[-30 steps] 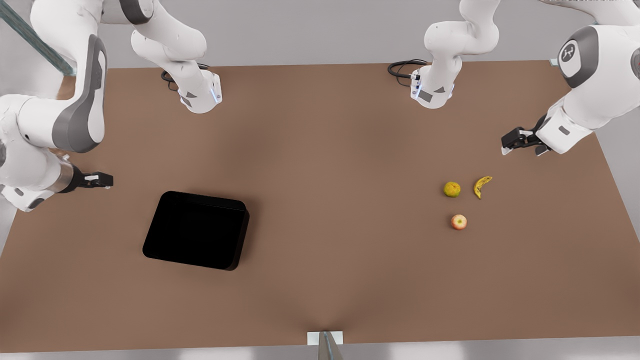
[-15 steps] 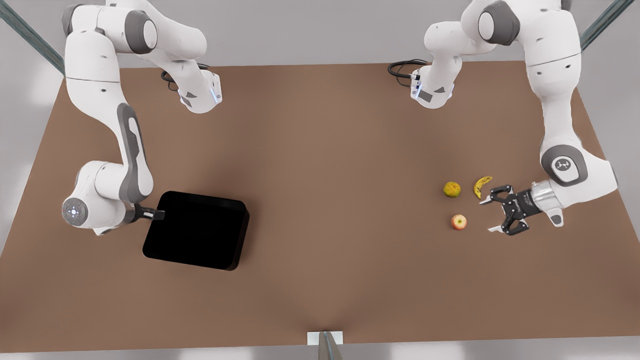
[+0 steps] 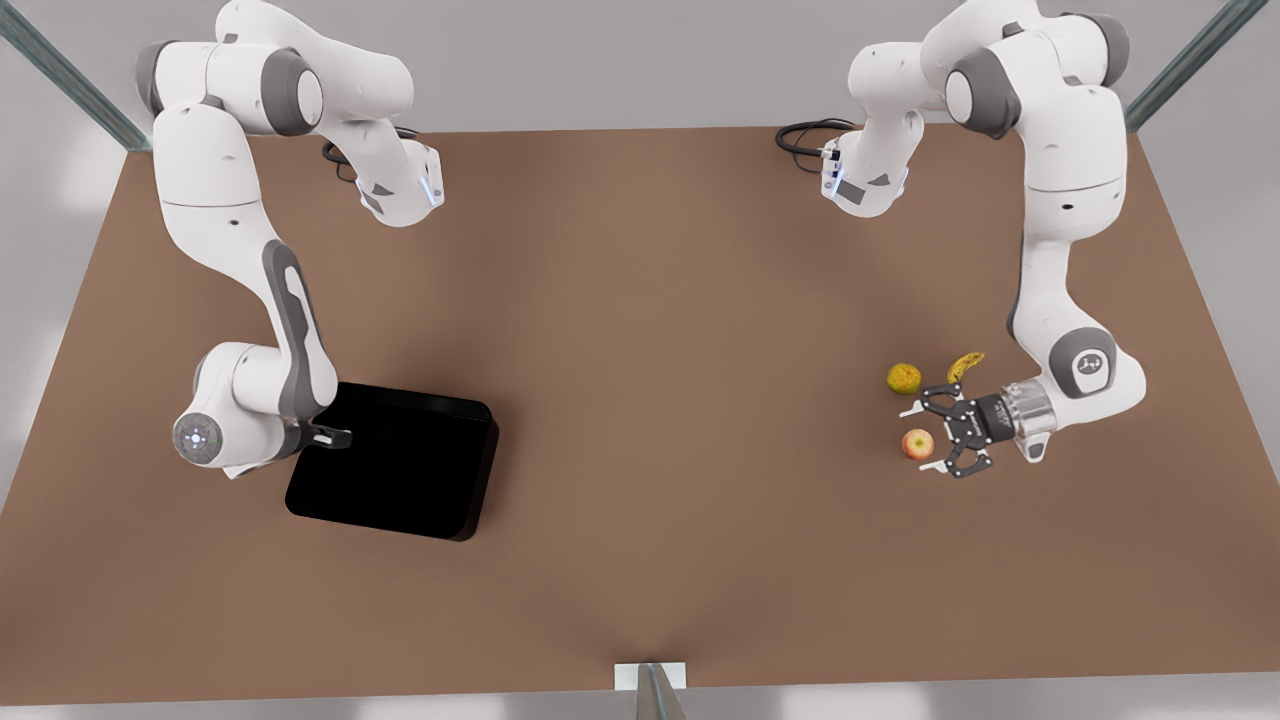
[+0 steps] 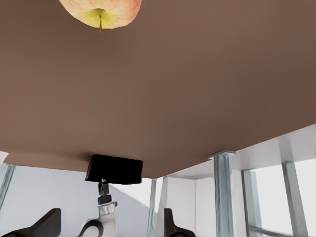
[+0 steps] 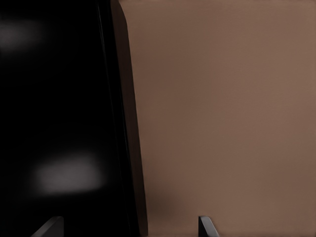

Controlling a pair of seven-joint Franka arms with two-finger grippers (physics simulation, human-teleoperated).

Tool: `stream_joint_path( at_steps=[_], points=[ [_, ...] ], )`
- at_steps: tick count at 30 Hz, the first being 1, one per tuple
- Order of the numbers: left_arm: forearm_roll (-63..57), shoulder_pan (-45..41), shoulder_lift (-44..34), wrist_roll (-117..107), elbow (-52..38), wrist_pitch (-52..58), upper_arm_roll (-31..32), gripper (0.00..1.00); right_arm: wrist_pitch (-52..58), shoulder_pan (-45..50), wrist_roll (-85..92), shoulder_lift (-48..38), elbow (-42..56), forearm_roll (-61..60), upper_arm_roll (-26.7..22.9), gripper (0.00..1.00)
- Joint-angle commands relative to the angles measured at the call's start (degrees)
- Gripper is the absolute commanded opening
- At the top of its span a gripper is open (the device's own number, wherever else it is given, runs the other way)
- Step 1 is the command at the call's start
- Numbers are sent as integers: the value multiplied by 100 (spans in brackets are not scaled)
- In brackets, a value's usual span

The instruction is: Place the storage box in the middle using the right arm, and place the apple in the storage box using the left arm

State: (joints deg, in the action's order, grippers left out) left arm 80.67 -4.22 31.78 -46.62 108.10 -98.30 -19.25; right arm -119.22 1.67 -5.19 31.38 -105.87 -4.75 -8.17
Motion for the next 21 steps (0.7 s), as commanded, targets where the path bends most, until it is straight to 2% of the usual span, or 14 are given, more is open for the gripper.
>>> stream_joint_path(
  at_steps=[1,2,3,4,13,16,21],
  points=[
    [36,0,4,39,27,-23,0,100,30,0,0,0,13,0,0,87],
    [36,0,66,214,98,-32,0,100,66,0,0,0,31,0,9,56],
    [36,0,118,267,98,-110,-9,100,57,0,35,0,31,0,9,42],
    [36,0,206,434,98,-181,-9,100,66,0,44,8,31,0,18,36],
    [274,114,1023,1568,80,-155,-369,100,66,0,88,61,22,9,18,33],
    [449,123,1261,1656,45,-199,-369,100,66,0,325,96,22,18,18,25],
    [493,132,1279,1674,45,-216,-369,100,66,0,334,97,40,18,18,23]
  ],
)
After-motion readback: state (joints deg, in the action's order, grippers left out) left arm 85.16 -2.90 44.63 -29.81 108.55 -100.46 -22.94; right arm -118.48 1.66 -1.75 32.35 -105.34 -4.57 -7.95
